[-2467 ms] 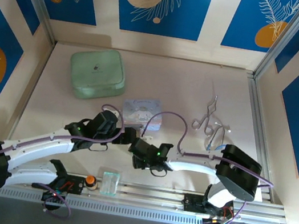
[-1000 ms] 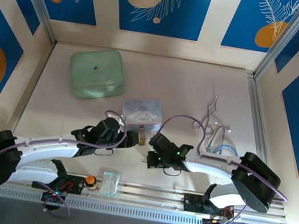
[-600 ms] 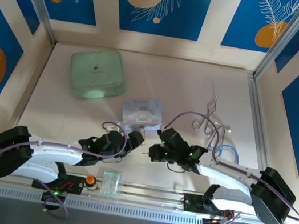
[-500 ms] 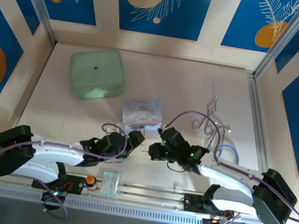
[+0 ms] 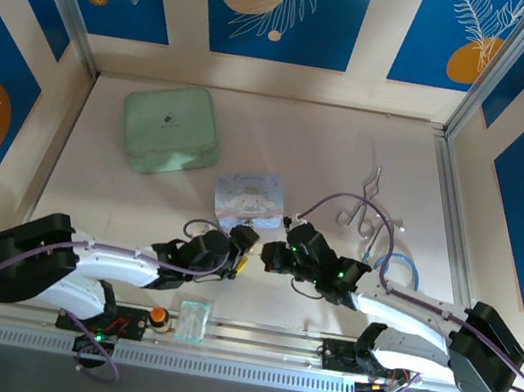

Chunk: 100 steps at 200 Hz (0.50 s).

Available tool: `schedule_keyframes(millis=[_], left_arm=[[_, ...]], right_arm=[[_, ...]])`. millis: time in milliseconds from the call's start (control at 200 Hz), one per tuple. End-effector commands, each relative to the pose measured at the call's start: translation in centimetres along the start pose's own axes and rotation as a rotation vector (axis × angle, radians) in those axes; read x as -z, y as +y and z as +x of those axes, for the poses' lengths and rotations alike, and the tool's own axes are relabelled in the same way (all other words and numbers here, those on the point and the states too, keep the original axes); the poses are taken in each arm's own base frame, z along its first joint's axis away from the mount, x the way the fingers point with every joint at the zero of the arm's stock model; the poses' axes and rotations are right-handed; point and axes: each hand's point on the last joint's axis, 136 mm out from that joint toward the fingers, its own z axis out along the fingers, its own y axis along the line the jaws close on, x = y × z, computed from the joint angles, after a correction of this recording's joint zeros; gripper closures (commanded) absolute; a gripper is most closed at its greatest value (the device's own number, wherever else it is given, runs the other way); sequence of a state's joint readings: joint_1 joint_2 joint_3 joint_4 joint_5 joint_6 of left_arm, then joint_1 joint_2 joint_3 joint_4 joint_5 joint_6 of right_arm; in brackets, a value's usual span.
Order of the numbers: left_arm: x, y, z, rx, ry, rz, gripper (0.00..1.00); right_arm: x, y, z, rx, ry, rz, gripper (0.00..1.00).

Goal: Unlock the padlock with the key

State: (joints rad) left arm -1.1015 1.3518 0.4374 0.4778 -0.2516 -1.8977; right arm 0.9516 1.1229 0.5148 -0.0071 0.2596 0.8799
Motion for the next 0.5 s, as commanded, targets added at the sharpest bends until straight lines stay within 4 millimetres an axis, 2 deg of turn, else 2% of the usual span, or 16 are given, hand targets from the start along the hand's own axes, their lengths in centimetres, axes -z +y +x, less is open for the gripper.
schedule_keyframes(millis=[0, 90, 345, 445, 495], left_arm=[[-0.1, -1.4, 0.4, 0.052, -0.003, 0.062, 0.20], [-0.2, -2.6, 1.0, 0.077, 0.016, 0.093, 0.13], [-1.1, -3.4, 1.9, 0.186, 0.078, 0.154, 0.13], [-1.0, -3.2, 1.7, 0.202, 0.071, 0.167, 0.19], [-0.9, -2.9, 1.4, 0.213, 0.062, 0.161, 0.27]], right_arm=[[0.3, 0.5, -0.9, -0.022, -0.066, -0.041, 0.99], [0.4, 1.6, -1.6, -0.011, -0.092, -0.083, 0.99], [0.7, 4.4, -2.5, 0.043, -0.116, -0.189, 0.99], [0.2, 4.8, -2.0, 0.046, -0.089, -0.206, 0.99], [0.0, 4.9, -1.6, 0.048, -0.078, -0.209, 0.99]])
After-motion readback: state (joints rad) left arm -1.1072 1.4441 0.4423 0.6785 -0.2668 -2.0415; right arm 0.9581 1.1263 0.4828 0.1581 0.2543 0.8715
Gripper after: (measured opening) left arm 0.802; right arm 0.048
